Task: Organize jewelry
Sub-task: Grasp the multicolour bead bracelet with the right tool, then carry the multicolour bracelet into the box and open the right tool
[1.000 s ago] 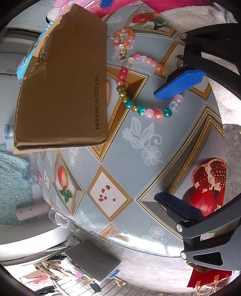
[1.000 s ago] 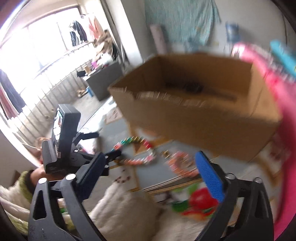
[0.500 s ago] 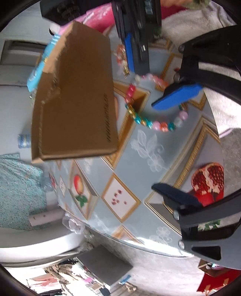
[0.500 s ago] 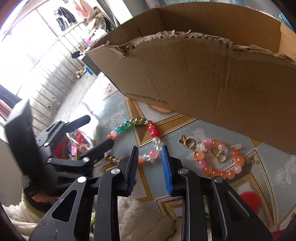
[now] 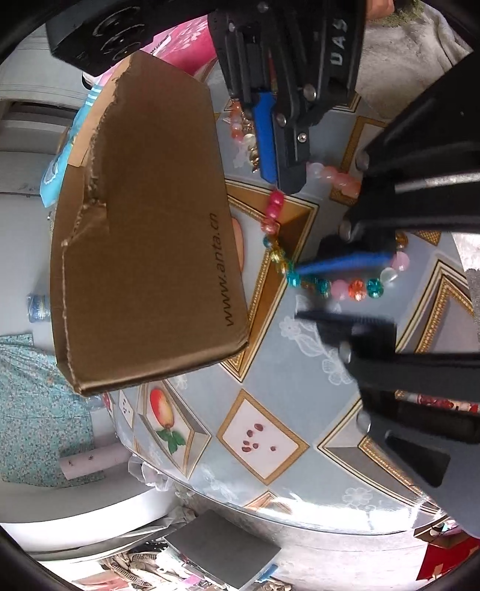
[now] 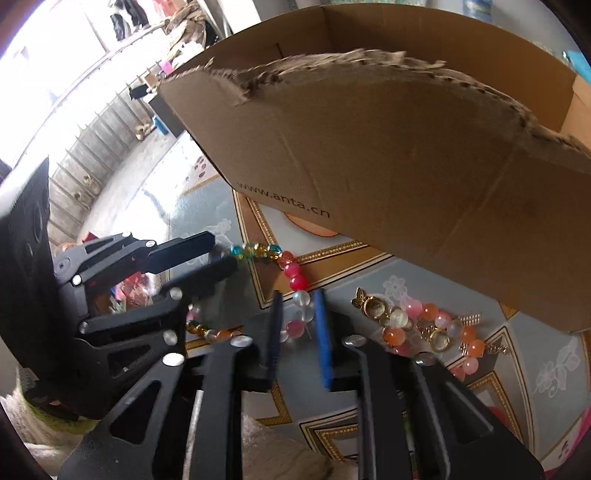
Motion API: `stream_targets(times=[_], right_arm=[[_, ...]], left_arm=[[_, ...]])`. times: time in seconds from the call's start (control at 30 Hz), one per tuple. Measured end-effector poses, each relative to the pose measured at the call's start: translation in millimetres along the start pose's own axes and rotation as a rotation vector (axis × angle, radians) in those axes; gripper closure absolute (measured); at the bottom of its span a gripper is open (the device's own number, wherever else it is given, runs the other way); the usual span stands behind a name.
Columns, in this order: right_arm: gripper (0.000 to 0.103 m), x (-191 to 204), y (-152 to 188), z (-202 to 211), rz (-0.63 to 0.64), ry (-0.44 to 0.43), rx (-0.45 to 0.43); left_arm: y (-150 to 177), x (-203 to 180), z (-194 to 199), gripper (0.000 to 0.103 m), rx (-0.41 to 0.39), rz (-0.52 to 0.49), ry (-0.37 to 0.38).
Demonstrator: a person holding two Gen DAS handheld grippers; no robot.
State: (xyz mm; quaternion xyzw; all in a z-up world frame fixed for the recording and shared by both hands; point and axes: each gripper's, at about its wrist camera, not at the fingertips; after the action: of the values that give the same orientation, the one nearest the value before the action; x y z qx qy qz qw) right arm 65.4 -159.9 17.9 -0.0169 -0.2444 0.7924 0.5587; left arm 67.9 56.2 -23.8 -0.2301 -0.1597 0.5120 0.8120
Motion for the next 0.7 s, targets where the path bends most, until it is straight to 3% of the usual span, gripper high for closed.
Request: stream_targets(times=[0.23, 0.47, 0.7], right_arm=[[0.096, -5.1, 5.7, 13.7, -0.014, -0.065, -0.035], [0.096, -8.0, 16.7, 44.6, 0.000, -0.140, -0.104], [0.096, -2.1, 18.6, 76.6, 0.040, -0.158, -0.189]], left_arm=[[-2.4, 7.1, 15.9, 0.094, -0.030, 0.057, 0.046], [-3.9, 10.2, 60.4, 0.094, -0.099, 0.107, 0.069], [-13.3, 1.1, 111.8, 0.094, -0.202, 0.094, 0.052]])
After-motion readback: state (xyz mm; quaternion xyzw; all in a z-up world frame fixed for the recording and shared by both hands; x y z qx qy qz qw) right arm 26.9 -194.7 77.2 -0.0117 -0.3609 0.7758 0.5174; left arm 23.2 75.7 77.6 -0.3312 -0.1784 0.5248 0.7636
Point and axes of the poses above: each gripper's, at about its wrist camera, not at the fingertips, and z roughly against the way its jaws point, x to its left, y to its underside, and after that the axes turned 5 degrees about x, right-handed
